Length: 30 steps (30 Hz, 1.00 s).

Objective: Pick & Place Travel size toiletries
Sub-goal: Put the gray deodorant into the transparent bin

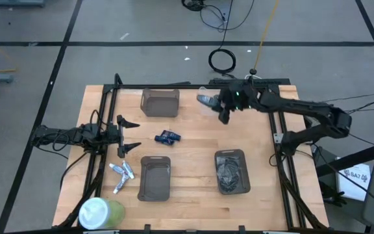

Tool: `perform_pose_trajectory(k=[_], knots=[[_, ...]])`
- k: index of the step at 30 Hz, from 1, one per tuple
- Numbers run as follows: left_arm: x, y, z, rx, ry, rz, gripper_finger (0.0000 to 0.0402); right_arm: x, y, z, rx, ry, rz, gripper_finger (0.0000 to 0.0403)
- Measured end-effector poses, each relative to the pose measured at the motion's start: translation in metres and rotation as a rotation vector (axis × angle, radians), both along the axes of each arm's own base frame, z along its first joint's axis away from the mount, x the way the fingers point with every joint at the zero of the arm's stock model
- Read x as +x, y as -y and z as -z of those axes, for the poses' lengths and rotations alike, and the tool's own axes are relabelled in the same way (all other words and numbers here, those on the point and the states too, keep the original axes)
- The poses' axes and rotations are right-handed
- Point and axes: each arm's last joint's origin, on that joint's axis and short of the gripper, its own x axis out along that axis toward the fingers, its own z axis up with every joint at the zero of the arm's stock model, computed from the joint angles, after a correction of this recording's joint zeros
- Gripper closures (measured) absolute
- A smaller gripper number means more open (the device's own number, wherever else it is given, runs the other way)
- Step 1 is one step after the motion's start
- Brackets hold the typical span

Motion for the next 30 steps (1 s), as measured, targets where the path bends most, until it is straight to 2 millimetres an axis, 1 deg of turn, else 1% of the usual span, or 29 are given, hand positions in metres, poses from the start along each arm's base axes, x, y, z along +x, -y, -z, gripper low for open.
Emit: perform_pose_trajectory(k=[4,8,11,15,18,22,30], knots=[[0.0,0.0,0.0,0.0,0.0,0.0,0.0007,0.005,0.028,0.0,0.038,0.009,0.011,0.0222],[0.0,0.0,0.0,0.0,0.0,0.0,0.0007,0.01,0.055,0.002,0.059,-0.029,0.067,0.0222],[0.0,0.0,0.0,0.0,0.0,0.0,0.0007,0.011,0.069,0.015,0.092,-0.073,0.103,0.0222],[0.0,0.0,0.0,0.0,0.0,0.0,0.0007,0.013,0.082,0.038,0.137,-0.129,0.132,0.0222],[0.0,0.0,0.0,0.0,0.0,0.0,0.0007,0.013,0.089,0.051,0.172,-0.164,0.154,0.0222],[0.0,0.0,0.0,0.0,0.0,0.0,0.0007,0.012,0.093,0.061,0.213,-0.192,0.181,0.0222],[0.0,0.0,0.0,0.0,0.0,0.0,0.0007,0.009,0.089,0.064,0.255,-0.239,0.185,0.0222]])
